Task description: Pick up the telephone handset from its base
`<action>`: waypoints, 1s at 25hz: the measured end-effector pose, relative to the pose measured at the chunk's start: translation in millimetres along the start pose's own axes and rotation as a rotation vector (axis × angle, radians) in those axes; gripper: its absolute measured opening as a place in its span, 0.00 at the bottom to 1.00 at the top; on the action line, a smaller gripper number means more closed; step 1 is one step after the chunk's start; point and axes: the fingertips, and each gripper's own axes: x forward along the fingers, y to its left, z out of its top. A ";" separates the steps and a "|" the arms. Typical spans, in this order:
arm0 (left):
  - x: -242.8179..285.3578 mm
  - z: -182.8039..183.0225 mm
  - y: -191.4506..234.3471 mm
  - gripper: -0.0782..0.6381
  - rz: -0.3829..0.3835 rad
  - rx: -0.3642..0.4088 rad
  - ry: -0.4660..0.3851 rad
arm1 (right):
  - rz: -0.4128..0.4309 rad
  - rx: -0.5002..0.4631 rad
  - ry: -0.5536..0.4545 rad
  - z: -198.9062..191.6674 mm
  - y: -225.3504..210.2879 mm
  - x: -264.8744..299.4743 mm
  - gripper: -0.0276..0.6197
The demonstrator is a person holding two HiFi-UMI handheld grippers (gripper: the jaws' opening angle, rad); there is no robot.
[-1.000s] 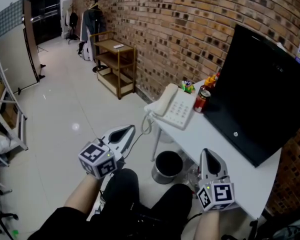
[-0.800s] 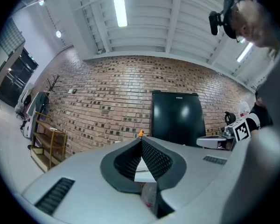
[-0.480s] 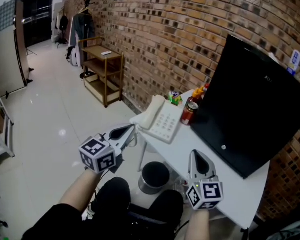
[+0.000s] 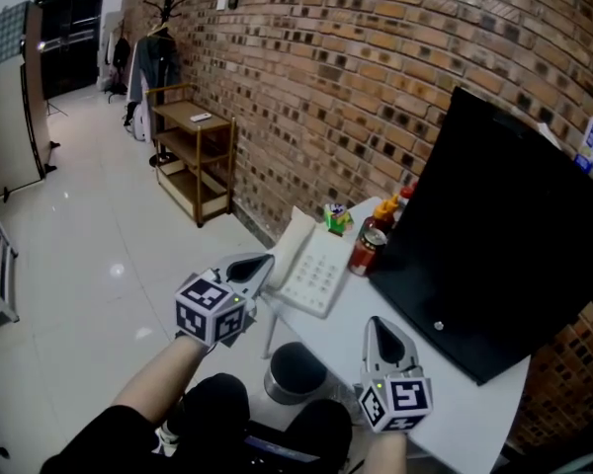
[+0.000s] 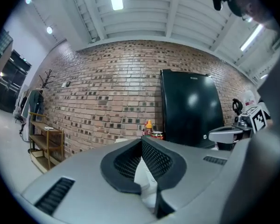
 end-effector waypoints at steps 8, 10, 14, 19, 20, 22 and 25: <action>51.9 -8.5 22.4 0.40 0.070 -0.042 0.153 | -0.008 -0.006 -0.016 12.4 -7.1 12.9 0.05; 67.6 -16.6 30.6 0.44 0.100 -0.039 0.236 | -0.006 -0.009 -0.016 13.7 -7.6 15.2 0.05; 97.9 -32.1 41.7 0.48 0.106 -0.064 0.377 | -0.006 -0.007 -0.013 12.9 -4.9 16.1 0.05; 119.5 -51.1 51.9 0.51 0.121 -0.094 0.468 | 0.000 -0.012 -0.004 9.0 -5.5 17.8 0.05; 122.6 -51.2 49.3 0.51 0.118 -0.076 0.466 | 0.001 -0.010 -0.003 8.6 -6.7 18.2 0.05; 130.9 -51.0 41.8 0.51 0.102 -0.018 0.464 | 0.000 0.000 -0.002 7.6 -10.7 19.6 0.05; 134.2 -62.6 41.7 0.50 0.119 0.014 0.525 | -0.004 0.018 0.007 3.3 -17.4 22.9 0.05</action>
